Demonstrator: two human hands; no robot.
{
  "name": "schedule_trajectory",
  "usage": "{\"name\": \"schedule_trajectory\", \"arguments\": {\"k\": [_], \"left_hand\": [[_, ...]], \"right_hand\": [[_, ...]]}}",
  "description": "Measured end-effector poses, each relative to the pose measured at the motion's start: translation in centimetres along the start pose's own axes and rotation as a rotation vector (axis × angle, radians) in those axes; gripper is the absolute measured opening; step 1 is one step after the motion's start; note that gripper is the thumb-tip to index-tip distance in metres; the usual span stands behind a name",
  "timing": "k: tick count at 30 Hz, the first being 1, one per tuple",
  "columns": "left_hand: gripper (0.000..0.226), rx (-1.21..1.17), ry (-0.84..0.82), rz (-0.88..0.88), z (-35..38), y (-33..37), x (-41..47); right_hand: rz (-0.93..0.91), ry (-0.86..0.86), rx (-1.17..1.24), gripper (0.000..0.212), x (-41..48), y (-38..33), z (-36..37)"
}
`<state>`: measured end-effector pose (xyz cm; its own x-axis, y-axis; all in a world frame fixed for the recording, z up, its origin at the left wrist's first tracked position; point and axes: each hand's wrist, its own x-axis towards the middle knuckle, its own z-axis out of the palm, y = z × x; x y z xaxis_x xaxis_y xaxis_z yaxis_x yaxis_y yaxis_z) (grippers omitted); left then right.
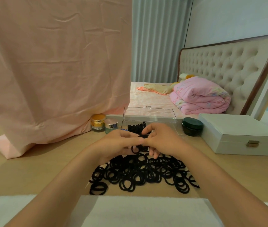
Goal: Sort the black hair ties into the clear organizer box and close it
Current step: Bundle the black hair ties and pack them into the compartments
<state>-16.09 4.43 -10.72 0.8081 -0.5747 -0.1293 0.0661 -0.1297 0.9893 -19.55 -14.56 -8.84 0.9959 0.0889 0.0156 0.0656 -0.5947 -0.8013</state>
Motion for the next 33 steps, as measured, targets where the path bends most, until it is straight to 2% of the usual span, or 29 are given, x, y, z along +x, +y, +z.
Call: {"name": "schedule_trajectory", "arguments": {"k": [3, 7, 11, 16, 20, 22, 24, 29, 33], "left_hand": [[0.022, 0.049, 0.132, 0.013, 0.4, -0.2, 0.2], [0.018, -0.002, 0.102, 0.015, 0.5, 0.0, 0.6], [0.020, -0.017, 0.049, 0.021, 0.8, 1.1, 1.9], [0.028, 0.044, 0.047, 0.022, 0.8, 2.7, 3.7], [0.017, 0.224, 0.232, 0.037, 0.5, 2.5, 4.8], [0.012, 0.281, 0.361, 0.088, 0.5, 2.2, 5.4], [0.011, 0.307, 0.408, 0.138, 0.5, 2.0, 5.7], [0.014, 0.077, 0.205, 0.111, 1.1, 2.3, 5.6], [0.016, -0.040, 0.082, 0.080, 1.1, 2.5, 5.5]], "right_hand": [[-0.012, 0.005, -0.049, 0.037, 0.2, 0.0, 0.0], [-0.039, 0.003, -0.079, 0.034, -0.1, 0.0, -1.1], [0.025, -0.084, 0.221, 0.023, -0.3, 0.4, -2.0], [0.100, 0.063, 0.358, 0.026, 0.6, 1.6, -3.0], [0.117, 0.135, 0.463, 0.026, 0.8, 2.0, -3.8], [0.095, 0.111, 0.507, 0.022, 0.8, 2.0, -3.9], [0.064, 0.076, 0.536, 0.022, 0.8, 1.6, -3.6], [0.077, 0.119, 0.437, 0.046, 1.1, 1.6, -2.2], [0.110, 0.151, 0.392, 0.029, 1.1, 1.9, -2.3]]}}
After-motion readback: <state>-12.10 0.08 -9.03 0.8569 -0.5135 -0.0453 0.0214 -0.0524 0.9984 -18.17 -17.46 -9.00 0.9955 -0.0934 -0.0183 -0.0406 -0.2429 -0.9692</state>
